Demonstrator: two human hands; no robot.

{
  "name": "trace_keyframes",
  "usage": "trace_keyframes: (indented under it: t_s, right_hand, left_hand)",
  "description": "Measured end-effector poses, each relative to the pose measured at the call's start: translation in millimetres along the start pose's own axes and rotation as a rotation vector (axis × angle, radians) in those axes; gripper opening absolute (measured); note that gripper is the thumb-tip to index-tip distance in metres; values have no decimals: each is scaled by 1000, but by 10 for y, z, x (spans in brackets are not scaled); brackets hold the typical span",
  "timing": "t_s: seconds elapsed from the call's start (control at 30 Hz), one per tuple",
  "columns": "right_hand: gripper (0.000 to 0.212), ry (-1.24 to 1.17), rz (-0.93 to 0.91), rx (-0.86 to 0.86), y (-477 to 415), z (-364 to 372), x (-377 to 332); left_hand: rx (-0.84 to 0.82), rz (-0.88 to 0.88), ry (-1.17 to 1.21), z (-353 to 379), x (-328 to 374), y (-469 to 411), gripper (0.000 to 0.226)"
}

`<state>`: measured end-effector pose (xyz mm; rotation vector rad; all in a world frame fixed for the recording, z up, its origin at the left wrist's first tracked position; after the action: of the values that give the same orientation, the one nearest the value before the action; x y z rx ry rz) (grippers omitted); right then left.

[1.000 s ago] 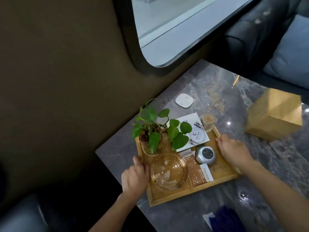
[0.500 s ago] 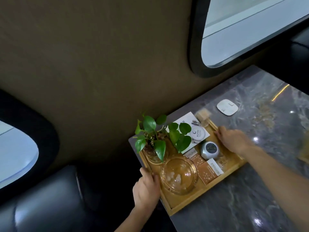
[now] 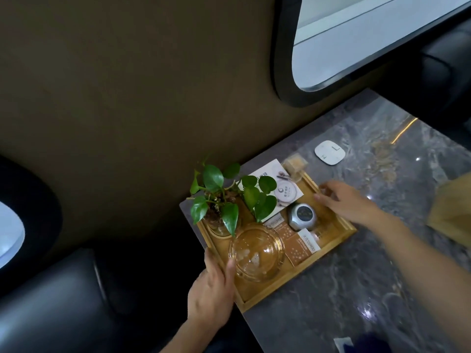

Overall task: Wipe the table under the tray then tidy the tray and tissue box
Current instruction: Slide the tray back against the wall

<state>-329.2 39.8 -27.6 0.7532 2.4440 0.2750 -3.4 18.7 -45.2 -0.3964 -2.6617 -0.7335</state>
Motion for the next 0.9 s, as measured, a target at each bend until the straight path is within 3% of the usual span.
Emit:
trace_keyframes:
  t_s: [0.07, 0.13, 0.23, 0.3, 0.6, 0.9]
  right_hand:
    - [58, -69, 4, -125, 123, 74, 89]
    - [90, -29, 13, -224, 241, 163, 212]
    - [131, 18, 65, -357, 384, 310, 410]
    - [143, 37, 73, -414, 443, 372, 444]
    - [123, 58, 9, -269, 389, 322, 401]
    - [109, 225, -84, -199, 301, 189, 129]
  left_hand:
    - [-5, -2, 29, 45, 11, 102, 106]
    - [12, -9, 12, 117, 20, 173, 136]
    - [64, 8, -98, 206, 44, 269, 147]
    - [119, 20, -184, 182, 71, 273, 143]
    - [194, 4, -79, 256, -2, 263, 131]
    - [219, -22, 146, 192, -66, 188, 125]
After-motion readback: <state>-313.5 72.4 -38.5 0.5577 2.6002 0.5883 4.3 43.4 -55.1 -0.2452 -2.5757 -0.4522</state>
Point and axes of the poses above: each hand's wrist, its own y-axis away from the middle knuckle, its own z-axis out of the palm, x = y × z, the point moved 10 cm from there along -y, towards the middle knuckle, and after that the axes turned 2 degrees about x, right-handed, at the moved point
